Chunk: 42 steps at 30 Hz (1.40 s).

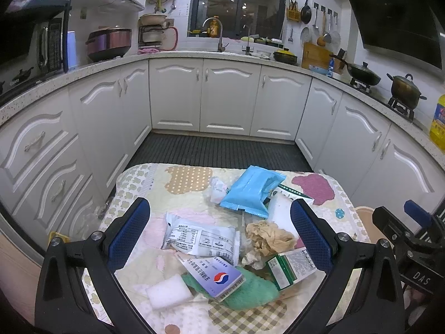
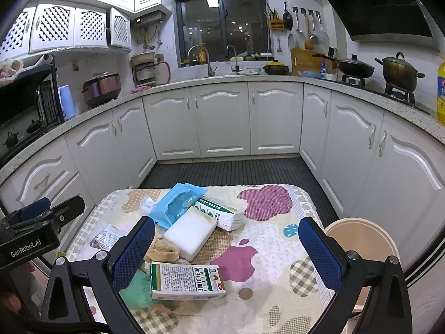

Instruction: Collect trash

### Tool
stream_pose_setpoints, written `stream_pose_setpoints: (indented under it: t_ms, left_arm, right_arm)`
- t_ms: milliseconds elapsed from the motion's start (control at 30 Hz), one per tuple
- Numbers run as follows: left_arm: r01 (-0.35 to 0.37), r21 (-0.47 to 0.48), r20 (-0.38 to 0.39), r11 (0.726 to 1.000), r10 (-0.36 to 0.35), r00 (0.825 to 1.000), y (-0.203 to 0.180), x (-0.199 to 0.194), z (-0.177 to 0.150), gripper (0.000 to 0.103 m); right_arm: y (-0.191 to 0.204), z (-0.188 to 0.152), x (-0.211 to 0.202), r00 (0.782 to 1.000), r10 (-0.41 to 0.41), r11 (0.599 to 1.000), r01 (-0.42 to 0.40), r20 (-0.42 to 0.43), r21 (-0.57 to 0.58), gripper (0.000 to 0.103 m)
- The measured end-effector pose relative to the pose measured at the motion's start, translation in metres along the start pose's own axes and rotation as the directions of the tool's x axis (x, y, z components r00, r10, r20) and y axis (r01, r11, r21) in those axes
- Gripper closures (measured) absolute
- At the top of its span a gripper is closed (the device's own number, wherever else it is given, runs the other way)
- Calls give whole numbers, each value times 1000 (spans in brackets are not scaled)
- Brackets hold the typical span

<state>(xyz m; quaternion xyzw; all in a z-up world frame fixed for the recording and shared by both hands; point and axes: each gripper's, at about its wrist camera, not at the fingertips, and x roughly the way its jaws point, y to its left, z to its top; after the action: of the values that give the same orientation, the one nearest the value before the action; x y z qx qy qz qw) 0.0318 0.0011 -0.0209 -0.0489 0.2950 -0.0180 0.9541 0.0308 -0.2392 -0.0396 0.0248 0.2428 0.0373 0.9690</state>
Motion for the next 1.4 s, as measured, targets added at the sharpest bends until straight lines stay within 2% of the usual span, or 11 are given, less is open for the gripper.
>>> stream_pose_setpoints:
  t_ms: [467,700,833,1000,1133,1233,1333,1400]
  left_arm:
    - [-14,6,-38,1000,14,999,11,13,-2,2]
    - [18,-15,-118,1000,-20,993,40,24,4,2]
    - [45,-59,-175,997,-54,983,58,30,3,2]
    - [42,-87,-226,995,-61,972,70,43,-4,2]
    - [37,-112,-289,993,-68,955,82,61,-14,2]
    - [53,-156,-328,986,-103,939,91,75,-21,2]
    - [82,-221,-350,972,-158,923,97,89,-25,2]
    - [92,-244,-357,965,-178,917,98,96,-26,2]
  right_arm:
    - [-5,-5,8,999,-1,1000,1,-52,-6,1]
    - [-15,-9,15,995,35,999,-33,-92,19,1]
    - [-17,-13,25,988,75,997,-70,-134,38,1]
    - [-10,-20,38,977,126,992,-121,-175,38,1]
    - [-7,-21,50,967,163,987,-160,-196,32,1]
    - [-11,-19,64,959,190,982,-182,-212,58,1]
    - [-15,-18,88,942,226,973,-204,-249,112,5]
    - [-17,-19,107,923,260,962,-220,-284,163,7]
